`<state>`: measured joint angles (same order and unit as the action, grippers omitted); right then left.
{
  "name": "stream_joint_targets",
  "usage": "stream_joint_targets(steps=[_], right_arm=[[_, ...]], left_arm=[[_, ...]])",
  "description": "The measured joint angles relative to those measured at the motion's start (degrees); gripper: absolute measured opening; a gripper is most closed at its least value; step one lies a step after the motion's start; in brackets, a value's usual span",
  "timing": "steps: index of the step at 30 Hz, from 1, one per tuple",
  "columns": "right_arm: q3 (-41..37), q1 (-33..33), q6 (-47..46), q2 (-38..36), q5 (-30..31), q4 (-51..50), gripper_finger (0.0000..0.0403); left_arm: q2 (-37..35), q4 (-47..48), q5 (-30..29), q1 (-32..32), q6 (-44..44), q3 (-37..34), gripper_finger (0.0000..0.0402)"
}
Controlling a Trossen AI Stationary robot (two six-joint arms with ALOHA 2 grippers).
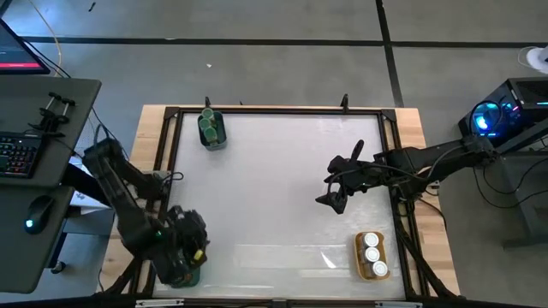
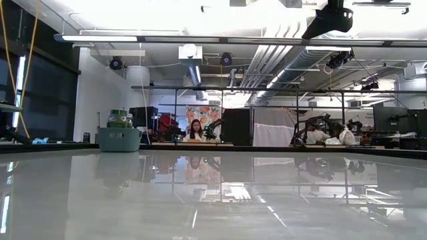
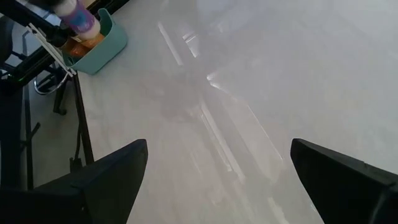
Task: Sort spices by type
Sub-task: Put the black seasoning bottle into the green bin
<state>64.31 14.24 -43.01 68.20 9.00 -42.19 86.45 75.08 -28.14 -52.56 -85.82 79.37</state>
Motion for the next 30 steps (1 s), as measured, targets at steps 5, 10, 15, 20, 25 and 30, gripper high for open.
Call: stream_joint_targets(steps=[5, 10, 15, 20, 25, 30], right_arm=[[0.00, 0.00, 0.01, 0.00, 0.01, -0.01, 0.0392], [0.00, 0.00, 0.01, 0.01, 0.04, 0.01, 0.0392], [0.00, 0.00, 0.01, 0.02, 0.06, 0.01, 0.0392], [0.00, 0.00, 0.01, 0.02, 0.10, 0.01, 0.0392], [0.00, 0.00, 0.04, 0.02, 1.54, 0.01, 0.0392], [0.00, 0.00, -0.07, 0.02, 1.76, 0.04, 0.0392]], left_arm=[[4.60, 1.07, 1.84, -2.04, -6.58, 0.02, 0.0162], [5.85, 8.16, 1.87, -3.97, -17.08, 0.01, 0.0162], [5.43, 14.28, 1.93, -7.03, -28.07, 0.02, 0.0162], [6.73, 13.33, 1.17, -9.66, -34.80, 0.07, 0.0162], [11.01, 14.33, 0.98, -10.64, -38.58, 0.09, 0.0162], [12.86, 13.26, 3.33, -10.60, -38.73, 0.09, 0.0162]])
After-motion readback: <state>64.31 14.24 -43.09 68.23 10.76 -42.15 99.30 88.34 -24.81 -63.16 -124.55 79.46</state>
